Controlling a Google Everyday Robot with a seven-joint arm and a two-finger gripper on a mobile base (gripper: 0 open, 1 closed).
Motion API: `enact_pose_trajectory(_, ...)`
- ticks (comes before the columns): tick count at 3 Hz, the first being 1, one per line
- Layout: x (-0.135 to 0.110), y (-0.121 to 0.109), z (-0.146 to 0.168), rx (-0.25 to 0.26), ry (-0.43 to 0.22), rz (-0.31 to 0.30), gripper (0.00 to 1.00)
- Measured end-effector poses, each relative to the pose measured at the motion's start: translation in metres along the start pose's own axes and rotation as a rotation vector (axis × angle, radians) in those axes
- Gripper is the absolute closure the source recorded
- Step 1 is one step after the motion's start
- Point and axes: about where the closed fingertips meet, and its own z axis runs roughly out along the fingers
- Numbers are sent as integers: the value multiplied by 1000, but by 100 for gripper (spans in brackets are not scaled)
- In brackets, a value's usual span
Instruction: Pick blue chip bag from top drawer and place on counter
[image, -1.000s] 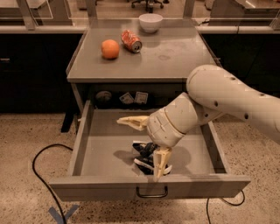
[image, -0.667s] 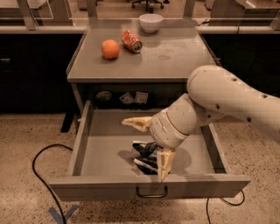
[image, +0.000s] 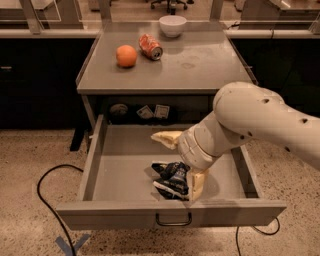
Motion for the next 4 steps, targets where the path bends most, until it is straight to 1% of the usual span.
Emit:
enact_pose_trajectory(1,0,0,0,0,0,0,0)
enact_pose_trajectory(2,-4,-6,-8,6,112,-53,0)
enact_pose_trajectory(3,-17,-17,-19,-24,273,-186,0)
enact_pose_trajectory(4,-24,-26,-13,-116,337,-324,0)
